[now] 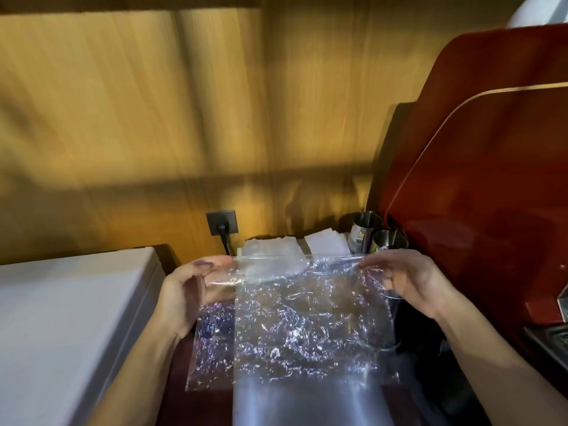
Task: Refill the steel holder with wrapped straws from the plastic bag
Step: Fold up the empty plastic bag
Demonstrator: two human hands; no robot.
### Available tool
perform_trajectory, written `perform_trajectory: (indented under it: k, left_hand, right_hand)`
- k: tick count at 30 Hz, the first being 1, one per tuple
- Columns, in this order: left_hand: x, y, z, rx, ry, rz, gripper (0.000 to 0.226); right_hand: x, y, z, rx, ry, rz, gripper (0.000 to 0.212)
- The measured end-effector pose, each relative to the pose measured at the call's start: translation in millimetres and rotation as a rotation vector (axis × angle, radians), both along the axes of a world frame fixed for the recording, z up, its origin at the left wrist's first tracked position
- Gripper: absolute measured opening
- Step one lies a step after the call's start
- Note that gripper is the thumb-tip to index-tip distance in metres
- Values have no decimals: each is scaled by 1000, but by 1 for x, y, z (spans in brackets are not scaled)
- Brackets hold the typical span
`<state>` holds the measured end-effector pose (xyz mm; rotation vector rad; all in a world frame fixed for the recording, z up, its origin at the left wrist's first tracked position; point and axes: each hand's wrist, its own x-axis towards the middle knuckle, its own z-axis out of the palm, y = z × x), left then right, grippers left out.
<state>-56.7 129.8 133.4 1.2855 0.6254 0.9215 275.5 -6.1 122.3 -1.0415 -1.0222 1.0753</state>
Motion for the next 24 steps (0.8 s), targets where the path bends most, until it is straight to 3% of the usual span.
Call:
perform_trajectory:
  k: [3, 8, 13, 17, 24]
  left_hand:
    - [-3, -4, 1, 107, 90, -17, 36]
    - [-2, -4, -2, 144, 114, -68, 69]
    - [-3, -2, -2, 189, 92, -16, 79]
    - [-2, -2, 0, 224, 95, -6, 79]
    - [-2, 5, -10, -43, 43, 23, 79]
  right_hand:
    - [-2, 0, 5, -59, -65, -18, 24]
    - [-12, -1, 12, -80, -182, -16, 57]
    - [-19, -7, 19, -92, -306, -103, 53]
    - [-17, -13, 19, -95, -290, -102, 55]
    - [-12, -20, 11, -58, -299, -86, 67]
